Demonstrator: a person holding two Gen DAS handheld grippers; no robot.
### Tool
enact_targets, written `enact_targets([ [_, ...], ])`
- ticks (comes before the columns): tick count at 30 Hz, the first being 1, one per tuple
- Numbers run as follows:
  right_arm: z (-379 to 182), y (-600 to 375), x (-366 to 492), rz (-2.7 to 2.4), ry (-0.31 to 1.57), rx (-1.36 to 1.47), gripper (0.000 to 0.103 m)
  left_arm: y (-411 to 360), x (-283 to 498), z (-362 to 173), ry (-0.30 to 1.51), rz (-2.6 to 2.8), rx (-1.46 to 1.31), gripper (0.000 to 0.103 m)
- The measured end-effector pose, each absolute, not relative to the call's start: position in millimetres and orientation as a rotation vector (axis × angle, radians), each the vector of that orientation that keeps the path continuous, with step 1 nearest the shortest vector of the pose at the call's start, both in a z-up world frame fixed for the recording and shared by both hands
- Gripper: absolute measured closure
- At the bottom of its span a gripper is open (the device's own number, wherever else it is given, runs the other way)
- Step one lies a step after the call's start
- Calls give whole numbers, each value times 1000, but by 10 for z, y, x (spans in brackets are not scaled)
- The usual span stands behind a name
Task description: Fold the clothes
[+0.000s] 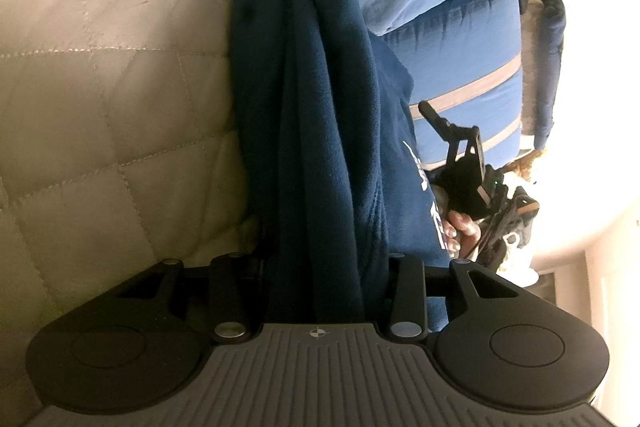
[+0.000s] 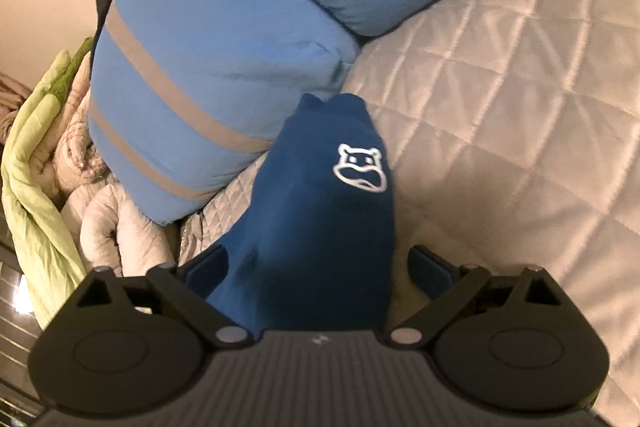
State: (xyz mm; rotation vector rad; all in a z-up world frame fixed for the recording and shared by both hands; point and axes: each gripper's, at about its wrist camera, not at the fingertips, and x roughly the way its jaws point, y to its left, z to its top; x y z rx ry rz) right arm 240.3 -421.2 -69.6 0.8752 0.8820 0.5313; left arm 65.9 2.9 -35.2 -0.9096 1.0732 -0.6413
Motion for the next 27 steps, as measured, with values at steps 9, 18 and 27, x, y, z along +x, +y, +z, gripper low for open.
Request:
enact_targets([
  [9, -721, -4012, 2552, 562, 904, 890, 20, -3, 615, -332, 1058, -611, -883, 63],
  [18, -657, -4066, 2470, 484, 926, 852, 73, -56, 538, -237, 1037, -534, -857, 67],
  [27, -235, -4089, 2141, 533, 809, 786, 77, -40, 387, -28, 980, -537, -831, 69],
])
